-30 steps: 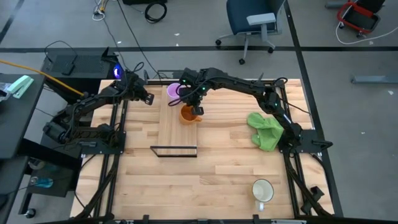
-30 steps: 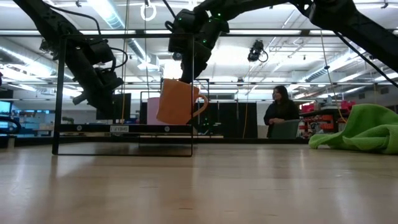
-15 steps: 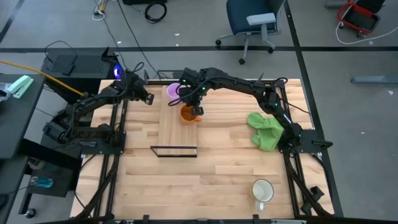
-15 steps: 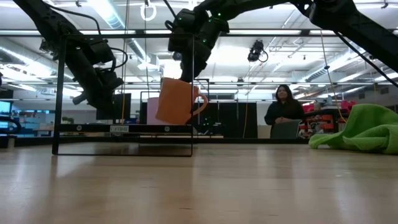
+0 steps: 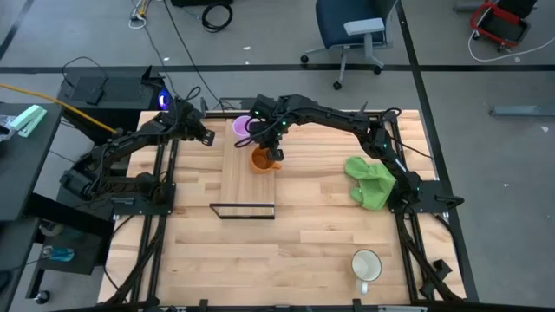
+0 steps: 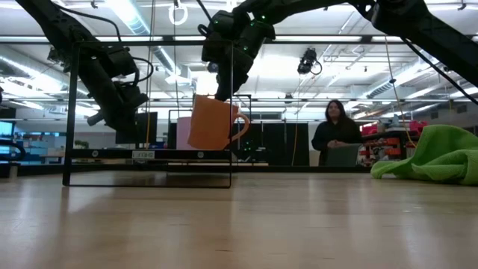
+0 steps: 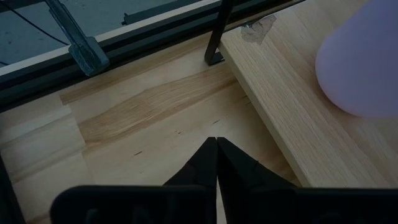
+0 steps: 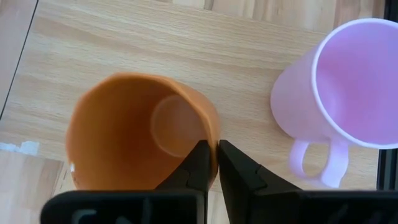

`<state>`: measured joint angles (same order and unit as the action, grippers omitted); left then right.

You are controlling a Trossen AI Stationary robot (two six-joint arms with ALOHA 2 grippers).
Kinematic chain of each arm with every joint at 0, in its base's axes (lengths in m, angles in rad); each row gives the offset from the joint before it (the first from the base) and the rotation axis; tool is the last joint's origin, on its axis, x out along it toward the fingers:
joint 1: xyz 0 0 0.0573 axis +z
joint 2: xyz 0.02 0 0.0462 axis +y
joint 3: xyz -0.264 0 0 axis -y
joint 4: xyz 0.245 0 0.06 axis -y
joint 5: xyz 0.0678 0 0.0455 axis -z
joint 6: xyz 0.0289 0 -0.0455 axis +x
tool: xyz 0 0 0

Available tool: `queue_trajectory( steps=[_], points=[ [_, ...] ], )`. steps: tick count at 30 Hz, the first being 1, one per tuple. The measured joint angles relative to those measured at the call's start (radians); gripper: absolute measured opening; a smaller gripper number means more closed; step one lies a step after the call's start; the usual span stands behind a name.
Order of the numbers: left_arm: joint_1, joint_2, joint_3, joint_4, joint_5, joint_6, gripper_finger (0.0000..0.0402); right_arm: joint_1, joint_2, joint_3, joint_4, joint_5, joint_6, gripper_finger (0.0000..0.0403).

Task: Stack small to large cups/mugs on shelf
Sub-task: Put the orange mug on the shelf

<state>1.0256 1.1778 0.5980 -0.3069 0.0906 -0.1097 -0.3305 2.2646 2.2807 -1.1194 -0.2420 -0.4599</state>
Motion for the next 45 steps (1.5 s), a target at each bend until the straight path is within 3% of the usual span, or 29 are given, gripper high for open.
queue_trajectory(
  steps=[13, 25, 36, 45],
  points=[
    [0.0, 0.0, 0.0, 0.0, 0.0, 0.0, 0.0022, 0.003, 0.002, 0.0, 0.002, 0.0, 0.017, 0.0035],
    [0.0, 0.0, 0.0, 0.0, 0.0, 0.001, 0.0023, 0.01, 0.021, 0.0, 0.024, -0.001, 0.046, 0.0074],
    [0.0, 0.0, 0.0, 0.0, 0.0, 0.001, 0.0015, 0.006, 0.02, 0.0, 0.031, 0.024, 0.046, 0.0077],
    [0.0, 0.0, 0.0, 0.002, 0.0, 0.015, 0.002, 0.014, -0.113, -0.001, 0.024, 0.089, 0.115, 0.0074]
  ],
)
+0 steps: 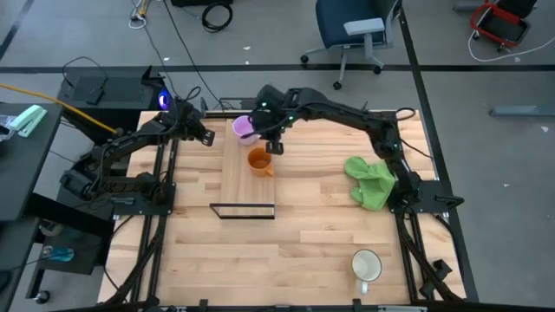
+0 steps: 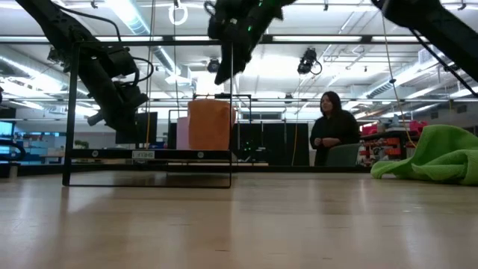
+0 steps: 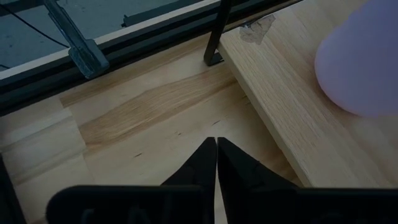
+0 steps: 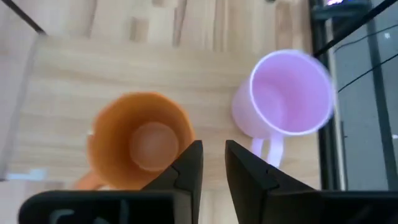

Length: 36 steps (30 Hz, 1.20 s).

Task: Stack small to large cups/mugs on shelf
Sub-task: Put the orange mug on the shelf

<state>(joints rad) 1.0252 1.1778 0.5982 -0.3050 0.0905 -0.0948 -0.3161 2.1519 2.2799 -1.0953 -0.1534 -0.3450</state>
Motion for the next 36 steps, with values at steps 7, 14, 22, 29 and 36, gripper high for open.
queue_trajectory(
  steps=[7, 14, 22, 29, 36],
  points=[
    [0.0, 0.0, 0.0, 0.0, 0.0, 0.003, 0.0012, 0.07, -0.134, 0.002, -0.107, 0.005, 0.213, 0.0044],
    [0.0, 0.0, 0.0, -0.001, 0.0, 0.017, 0.002, 0.243, -0.118, -0.036, -0.191, 0.171, 0.337, 0.0007],
    [0.0, 0.0, 0.0, -0.016, 0.0, 0.037, 0.0016, 0.308, -0.198, -0.42, 0.084, 0.317, 0.418, 0.0003],
    [-0.002, 0.0, 0.0, -0.02, 0.0, 0.039, 0.0013, 0.277, -0.365, -0.79, 0.492, 0.321, 0.498, 0.0002],
    [-0.002, 0.0, 0.0, -0.008, 0.0, 0.036, 0.0021, 0.283, -0.451, -0.969, 0.677, 0.305, 0.515, 0.0001]
  ],
)
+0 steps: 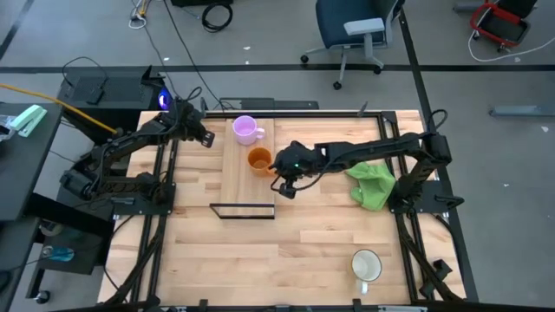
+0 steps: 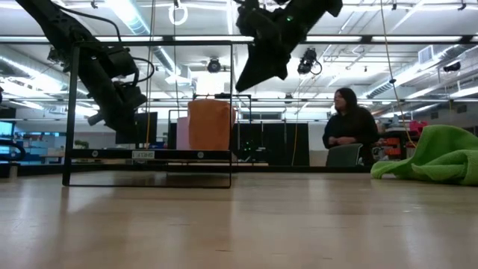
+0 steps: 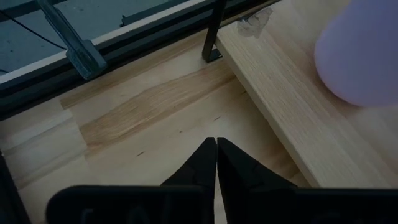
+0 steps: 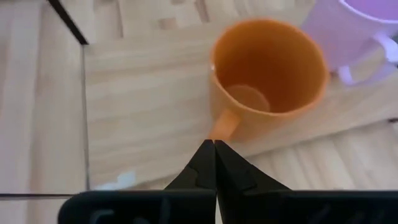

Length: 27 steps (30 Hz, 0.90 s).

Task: Stack small to large cups/mugs on shelf
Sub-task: Put the orange mug on the shelf

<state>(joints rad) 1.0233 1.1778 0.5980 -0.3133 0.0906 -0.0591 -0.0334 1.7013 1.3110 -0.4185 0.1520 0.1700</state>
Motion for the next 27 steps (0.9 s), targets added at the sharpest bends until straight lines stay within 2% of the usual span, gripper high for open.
queue_trajectory(
  steps=[11, 16, 27],
  points=[
    [0.0, 0.0, 0.0, 0.003, 0.0, -0.007, 0.0014, -0.003, 0.055, -0.023, 0.048, -0.081, 0.011, 0.0],
    [0.0, 0.0, 0.0, 0.004, 0.0, -0.007, 0.0022, -0.009, 0.054, -0.023, 0.066, -0.084, 0.011, 0.0],
    [0.0, 0.0, 0.0, 0.007, 0.0, -0.007, 0.0012, -0.031, 0.09, -0.023, 0.111, -0.134, 0.018, 0.0]
  ],
)
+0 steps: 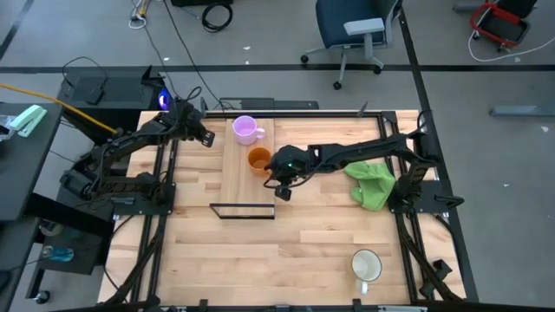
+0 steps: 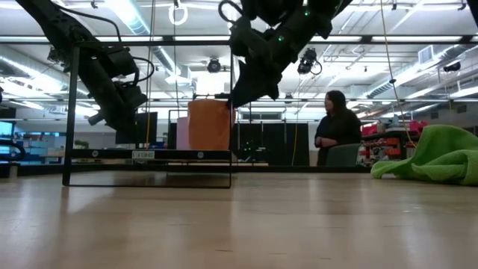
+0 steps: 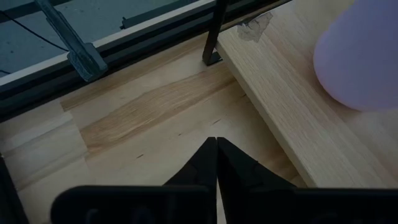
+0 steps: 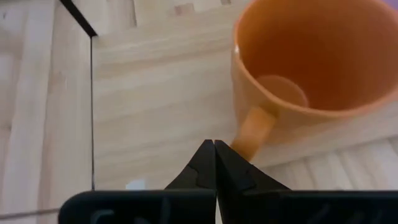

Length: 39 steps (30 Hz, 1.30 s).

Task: Stack small to large cups/mugs on shelf
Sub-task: Put the orange mug on the shelf

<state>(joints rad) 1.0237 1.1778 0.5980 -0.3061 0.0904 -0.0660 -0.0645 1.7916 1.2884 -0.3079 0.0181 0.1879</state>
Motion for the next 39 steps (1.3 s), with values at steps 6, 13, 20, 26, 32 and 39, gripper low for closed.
queue_trajectory(
  steps=[6, 13, 20, 26, 32, 39],
  points=[
    [0.0, 0.0, 0.0, 0.002, 0.0, 0.001, 0.0021, -0.003, 0.011, 0.0, 0.012, -0.008, 0.0, 0.0],
    [0.0, 0.0, 0.0, 0.002, 0.0, 0.001, 0.0011, -0.033, 0.021, 0.0, 0.009, -0.005, 0.002, 0.0],
    [0.0, 0.0, 0.0, 0.002, 0.0, 0.002, 0.002, -0.072, 0.021, 0.0, 0.009, -0.005, -0.014, 0.0],
    [0.0, 0.0, 0.0, 0.002, 0.0, 0.002, 0.0015, -0.1, 0.021, 0.0, 0.007, -0.004, -0.027, 0.0],
    [0.0, 0.0, 0.0, -0.001, 0.025, 0.009, 0.001, -0.113, 0.021, 0.0, -0.002, -0.004, -0.033, 0.0],
    [-0.026, 0.0, 0.0, -0.006, 0.181, 0.039, 0.0023, -0.119, 0.021, 0.0, -0.012, -0.004, -0.051, 0.0]
  ],
)
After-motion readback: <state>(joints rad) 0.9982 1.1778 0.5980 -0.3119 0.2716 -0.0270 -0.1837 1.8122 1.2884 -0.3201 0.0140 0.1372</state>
